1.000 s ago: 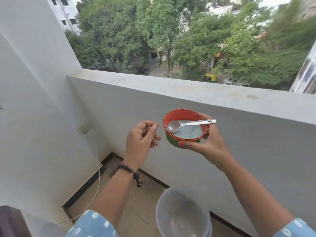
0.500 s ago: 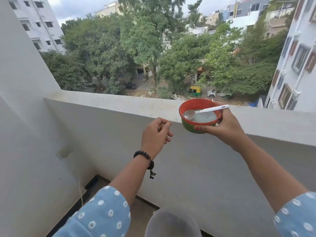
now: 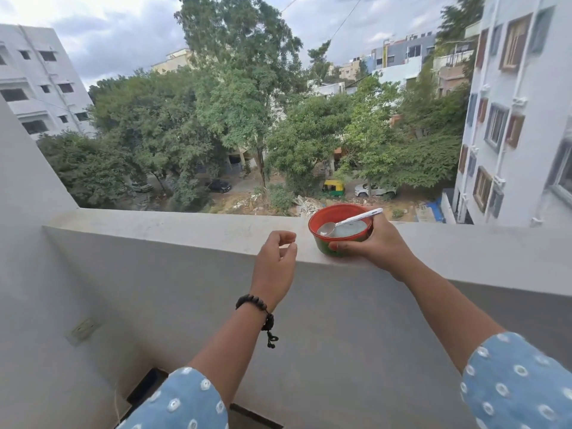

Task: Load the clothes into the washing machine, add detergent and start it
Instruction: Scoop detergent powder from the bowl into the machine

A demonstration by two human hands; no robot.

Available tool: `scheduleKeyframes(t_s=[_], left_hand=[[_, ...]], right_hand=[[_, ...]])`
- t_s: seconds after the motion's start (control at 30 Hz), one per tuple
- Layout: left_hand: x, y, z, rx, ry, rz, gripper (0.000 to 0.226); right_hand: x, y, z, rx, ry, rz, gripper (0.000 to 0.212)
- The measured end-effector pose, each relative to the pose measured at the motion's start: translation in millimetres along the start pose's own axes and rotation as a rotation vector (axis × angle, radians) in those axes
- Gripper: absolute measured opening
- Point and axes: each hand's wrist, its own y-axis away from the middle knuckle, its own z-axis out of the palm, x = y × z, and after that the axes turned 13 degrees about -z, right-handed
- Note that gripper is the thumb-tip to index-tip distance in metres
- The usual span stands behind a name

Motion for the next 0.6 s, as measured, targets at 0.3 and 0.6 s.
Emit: scheduleKeyframes(t_s=[0.3, 0.6], left_hand=[[-5, -7, 10, -0.031, 0.009, 0.003, 0.017], [-4, -12, 12, -0.035, 0.0, 0.022, 0.016]], right_hand=[[12, -11, 6, -0.067, 0.069, 0.024, 0.103], [9, -7, 7, 0.032, -0.003, -0.048, 0.14]])
